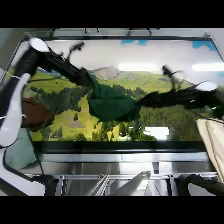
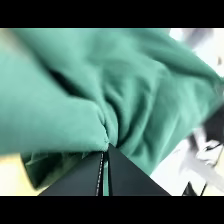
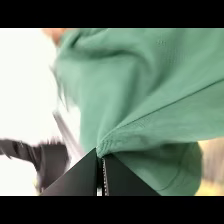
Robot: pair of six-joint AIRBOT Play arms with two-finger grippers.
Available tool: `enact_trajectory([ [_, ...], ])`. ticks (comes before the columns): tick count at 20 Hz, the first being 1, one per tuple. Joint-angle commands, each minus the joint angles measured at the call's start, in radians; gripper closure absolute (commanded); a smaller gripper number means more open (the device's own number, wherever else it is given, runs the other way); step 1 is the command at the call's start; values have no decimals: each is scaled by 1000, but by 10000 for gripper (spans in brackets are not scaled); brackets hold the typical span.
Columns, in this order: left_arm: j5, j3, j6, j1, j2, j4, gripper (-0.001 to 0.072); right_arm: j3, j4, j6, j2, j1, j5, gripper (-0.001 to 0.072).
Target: Fold the shirts.
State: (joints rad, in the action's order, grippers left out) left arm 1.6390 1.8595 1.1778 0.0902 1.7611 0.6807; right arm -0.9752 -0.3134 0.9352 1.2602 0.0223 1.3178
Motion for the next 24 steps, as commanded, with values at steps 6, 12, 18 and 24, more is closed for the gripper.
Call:
enact_trajectory([
  [6,-38,85,20,-294,-470,-158,681,-179,336,31,-386,425,-61,687],
  [12,-70,-166,-27,-310,-645,-157,681,-175,218,57,-431,294,-47,686],
  [18,-80,-374,-84,-207,-592,-157,682,-150,-103,64,-346,64,-116,686],
  [24,-36,-425,-79,-206,-410,-148,122,-151,-215,73,-205,83,-161,255],
])
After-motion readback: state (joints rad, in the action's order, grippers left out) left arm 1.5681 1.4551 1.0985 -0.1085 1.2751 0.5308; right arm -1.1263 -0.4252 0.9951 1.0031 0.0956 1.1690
